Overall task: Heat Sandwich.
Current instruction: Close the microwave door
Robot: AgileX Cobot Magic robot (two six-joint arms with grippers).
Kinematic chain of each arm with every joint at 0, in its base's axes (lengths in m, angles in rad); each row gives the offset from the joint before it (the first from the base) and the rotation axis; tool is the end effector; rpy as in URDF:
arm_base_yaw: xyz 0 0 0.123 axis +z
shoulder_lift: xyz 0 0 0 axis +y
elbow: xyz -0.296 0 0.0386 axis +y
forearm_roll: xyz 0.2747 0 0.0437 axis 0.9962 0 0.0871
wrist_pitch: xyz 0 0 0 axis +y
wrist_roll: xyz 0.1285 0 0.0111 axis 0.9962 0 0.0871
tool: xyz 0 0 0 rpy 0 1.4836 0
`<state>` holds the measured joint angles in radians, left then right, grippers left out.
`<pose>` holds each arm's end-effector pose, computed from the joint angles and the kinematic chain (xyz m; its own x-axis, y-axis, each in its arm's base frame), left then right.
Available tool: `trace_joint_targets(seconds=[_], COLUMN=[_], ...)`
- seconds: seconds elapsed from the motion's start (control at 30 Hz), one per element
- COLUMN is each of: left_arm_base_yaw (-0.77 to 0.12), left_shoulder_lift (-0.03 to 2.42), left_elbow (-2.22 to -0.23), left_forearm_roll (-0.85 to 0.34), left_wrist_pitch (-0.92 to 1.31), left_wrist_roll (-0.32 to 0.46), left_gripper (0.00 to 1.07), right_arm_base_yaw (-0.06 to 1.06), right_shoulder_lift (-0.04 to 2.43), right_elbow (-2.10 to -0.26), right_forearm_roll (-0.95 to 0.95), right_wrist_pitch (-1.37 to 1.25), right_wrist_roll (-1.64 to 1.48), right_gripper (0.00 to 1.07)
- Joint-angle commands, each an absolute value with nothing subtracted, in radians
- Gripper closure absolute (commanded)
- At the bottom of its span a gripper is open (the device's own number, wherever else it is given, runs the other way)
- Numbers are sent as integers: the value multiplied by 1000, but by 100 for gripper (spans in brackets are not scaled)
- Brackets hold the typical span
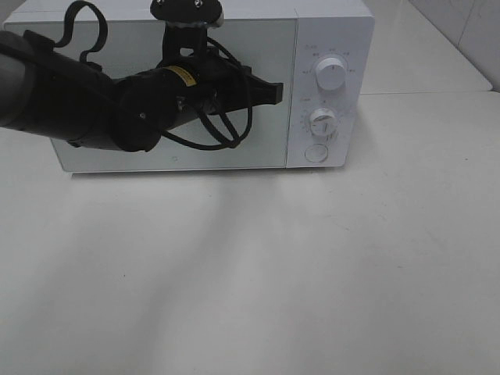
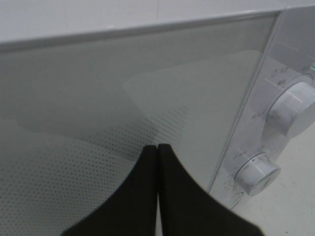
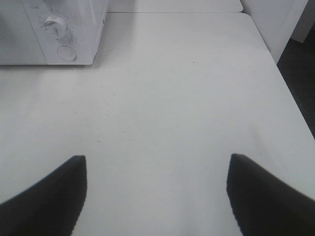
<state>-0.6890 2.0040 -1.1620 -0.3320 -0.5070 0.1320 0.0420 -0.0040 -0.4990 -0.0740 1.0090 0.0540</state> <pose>0.3970 -0.3006 0.1654 -0.2858 0.0307 -0.9578 0.4704 0.8753 -0.1123 0.0414 -0.0063 0.2788 -0.4049 -0.0025 -0.9144 0.0211 0.9997 -0.0121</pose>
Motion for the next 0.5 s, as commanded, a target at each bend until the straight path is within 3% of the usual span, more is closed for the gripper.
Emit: trace_joint_targets(seconds=[0.03, 0.33, 0.5], left_arm_base_yaw=[-654, -654, -656], left_shoulder_lift=[2010, 2006, 1953], left_elbow=[-1190, -1188, -1172], left_forearm_roll=[-407, -404, -386], left_wrist_pitch=[-595, -576, -403], left_wrist_roll=[130, 130, 130], left_gripper=[107, 107, 107], right_arm_base_yaw=[36, 36, 36], right_shoulder_lift=[-31, -31, -31], right_elbow=[-497, -497, -497], right_forearm_roll=[-70, -70, -70], right_wrist_pitch=[994, 994, 994], right_wrist_roll=[41, 41, 41], right_gripper=[32, 32, 32])
